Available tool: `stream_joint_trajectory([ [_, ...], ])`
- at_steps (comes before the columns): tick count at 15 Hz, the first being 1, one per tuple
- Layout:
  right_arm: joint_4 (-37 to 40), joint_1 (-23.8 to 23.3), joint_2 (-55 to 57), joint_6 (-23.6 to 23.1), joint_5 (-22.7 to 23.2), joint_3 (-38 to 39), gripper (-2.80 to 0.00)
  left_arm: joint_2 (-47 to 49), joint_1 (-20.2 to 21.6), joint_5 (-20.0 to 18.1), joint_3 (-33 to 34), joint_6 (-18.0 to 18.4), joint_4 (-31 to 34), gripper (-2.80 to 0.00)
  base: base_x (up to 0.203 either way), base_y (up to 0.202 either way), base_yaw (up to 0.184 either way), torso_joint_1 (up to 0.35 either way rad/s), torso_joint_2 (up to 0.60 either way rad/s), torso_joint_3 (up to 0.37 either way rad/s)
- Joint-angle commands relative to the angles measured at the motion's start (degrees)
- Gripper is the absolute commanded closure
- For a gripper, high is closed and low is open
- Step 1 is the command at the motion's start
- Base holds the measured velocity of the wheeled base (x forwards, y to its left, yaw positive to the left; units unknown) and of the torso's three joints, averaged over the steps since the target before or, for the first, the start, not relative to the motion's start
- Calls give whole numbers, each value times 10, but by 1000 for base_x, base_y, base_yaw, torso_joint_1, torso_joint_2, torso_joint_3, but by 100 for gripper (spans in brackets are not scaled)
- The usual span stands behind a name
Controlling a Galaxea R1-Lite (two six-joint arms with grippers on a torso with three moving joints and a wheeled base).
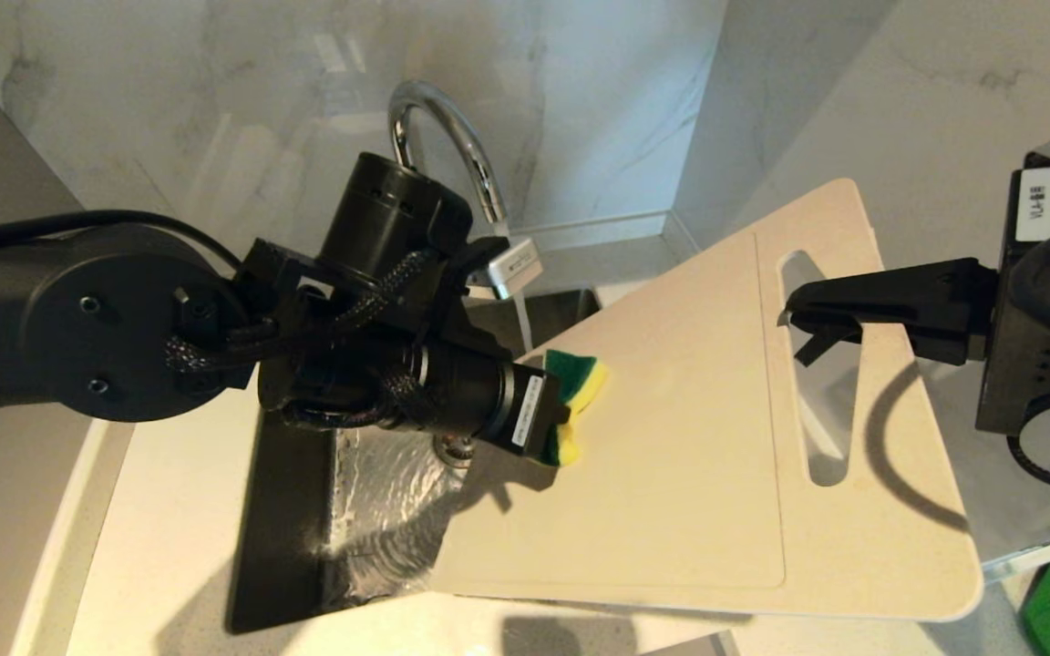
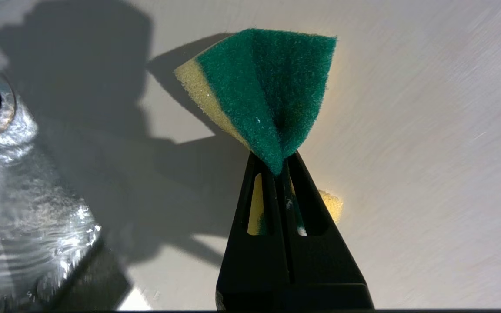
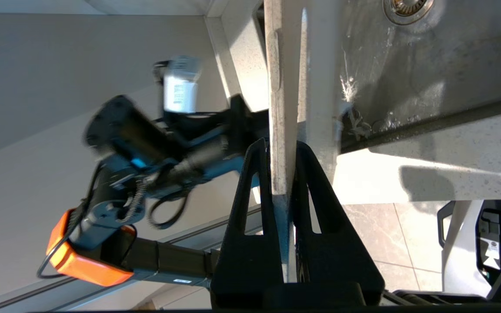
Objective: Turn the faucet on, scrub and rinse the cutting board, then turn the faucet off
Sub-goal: Scrub the cutting board underwater
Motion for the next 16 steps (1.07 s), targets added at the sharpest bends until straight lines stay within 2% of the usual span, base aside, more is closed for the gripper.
stream_joint_trajectory([
  [1,0,0,-2,4,3,-1,0,-1,3,-1,36,-1,0,0,0,0,0,0,0,0],
  [6,1,0,-10,6,2,0,0,-24,41,0,145,-2,-16,0,0,0,0,0,0,0],
  [12,2,0,-21,6,1,1,0,-48,97,3,343,-1,-144,0,0,0,0,0,0,0],
  [14,4,0,-23,6,1,2,0,-81,103,0,351,-2,-160,0,0,0,0,0,0,0],
  [16,6,0,-26,6,1,8,0,-121,102,0,326,-2,-148,0,0,0,0,0,0,0],
])
